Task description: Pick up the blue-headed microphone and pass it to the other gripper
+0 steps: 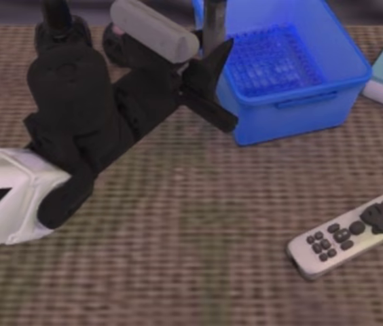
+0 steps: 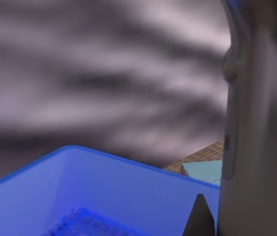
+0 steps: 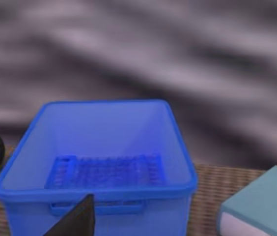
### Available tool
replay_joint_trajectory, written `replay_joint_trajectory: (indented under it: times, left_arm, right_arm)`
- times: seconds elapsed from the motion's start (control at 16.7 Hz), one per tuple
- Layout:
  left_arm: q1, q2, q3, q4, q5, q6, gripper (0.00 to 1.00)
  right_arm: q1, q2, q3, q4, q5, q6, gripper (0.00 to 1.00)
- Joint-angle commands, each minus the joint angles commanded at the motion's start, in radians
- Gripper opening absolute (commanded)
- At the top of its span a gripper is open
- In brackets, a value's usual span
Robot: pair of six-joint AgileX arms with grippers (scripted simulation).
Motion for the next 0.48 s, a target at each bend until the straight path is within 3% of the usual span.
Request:
replay_joint_trajectory:
  times: [0.48]
  left_arm:
    - [0.0,0.0,0.0,0.0,0.0,0.0,0.0]
  right_arm:
    - [0.333,0.635,0.326,0.296,-0.013,0.011,1.0]
